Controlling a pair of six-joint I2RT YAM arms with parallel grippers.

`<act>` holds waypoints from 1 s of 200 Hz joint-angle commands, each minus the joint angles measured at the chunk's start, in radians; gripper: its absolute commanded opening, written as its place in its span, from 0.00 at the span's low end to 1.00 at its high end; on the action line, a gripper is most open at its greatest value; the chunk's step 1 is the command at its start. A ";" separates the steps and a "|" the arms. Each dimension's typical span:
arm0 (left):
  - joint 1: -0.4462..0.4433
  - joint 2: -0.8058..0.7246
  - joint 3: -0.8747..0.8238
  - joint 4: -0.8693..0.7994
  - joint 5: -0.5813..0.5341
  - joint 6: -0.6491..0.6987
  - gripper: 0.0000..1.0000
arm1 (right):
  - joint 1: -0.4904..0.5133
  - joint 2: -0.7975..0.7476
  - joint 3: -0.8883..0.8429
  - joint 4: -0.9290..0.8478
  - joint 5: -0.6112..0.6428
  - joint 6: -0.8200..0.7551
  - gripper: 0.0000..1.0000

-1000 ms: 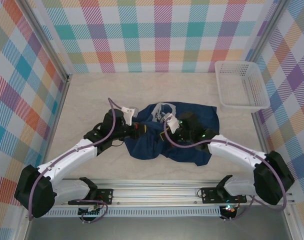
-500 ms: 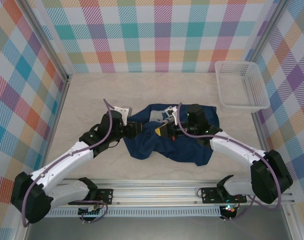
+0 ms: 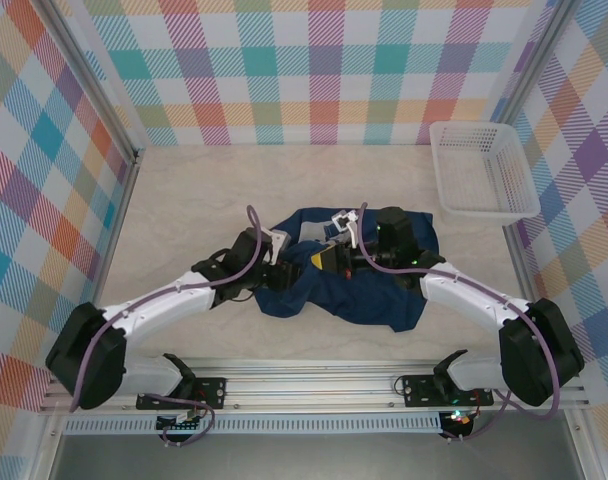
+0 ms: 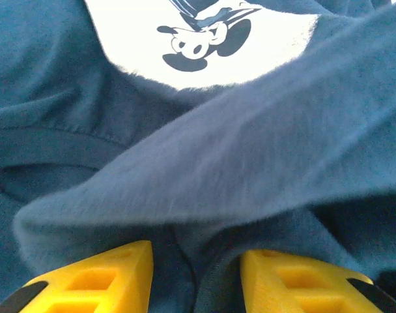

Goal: Fold the inside-out t-shirt

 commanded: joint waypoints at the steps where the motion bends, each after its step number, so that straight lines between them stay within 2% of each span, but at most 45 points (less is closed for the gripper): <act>1: -0.010 0.046 0.050 0.091 0.048 0.022 0.27 | -0.009 -0.011 -0.019 0.029 -0.014 -0.010 0.00; 17: -0.008 0.045 0.053 0.113 0.045 0.016 0.09 | -0.014 -0.027 -0.017 -0.019 0.020 -0.032 0.00; 30: 0.000 -0.003 0.037 0.134 0.050 0.009 0.00 | -0.026 -0.049 -0.009 -0.096 0.078 -0.053 0.00; 59: 0.066 -0.228 -0.085 0.296 0.198 -0.049 0.00 | -0.092 -0.122 0.006 -0.247 0.227 -0.058 0.00; 86: 0.137 -0.424 -0.213 0.454 0.253 -0.142 0.00 | -0.108 -0.158 0.011 -0.254 0.228 -0.067 0.00; 111: 0.180 -0.509 -0.260 0.478 0.262 -0.144 0.00 | -0.108 -0.144 0.016 -0.258 0.226 -0.067 0.00; 132: 0.188 -0.506 -0.253 0.459 0.308 -0.123 0.00 | -0.103 -0.126 0.017 -0.261 0.221 -0.075 0.00; 154: 0.188 -0.463 -0.232 0.455 0.389 -0.110 0.00 | -0.059 -0.123 0.032 -0.288 0.263 -0.140 0.16; 175: 0.187 -0.429 -0.210 0.451 0.445 -0.100 0.00 | 0.024 -0.137 0.070 -0.381 0.446 -0.253 0.35; 188: 0.187 -0.424 -0.203 0.442 0.450 -0.090 0.00 | 0.062 -0.159 0.077 -0.399 0.552 -0.325 0.41; 200: 0.187 -0.427 -0.202 0.428 0.445 -0.081 0.00 | 0.080 -0.175 0.073 -0.387 0.581 -0.380 0.45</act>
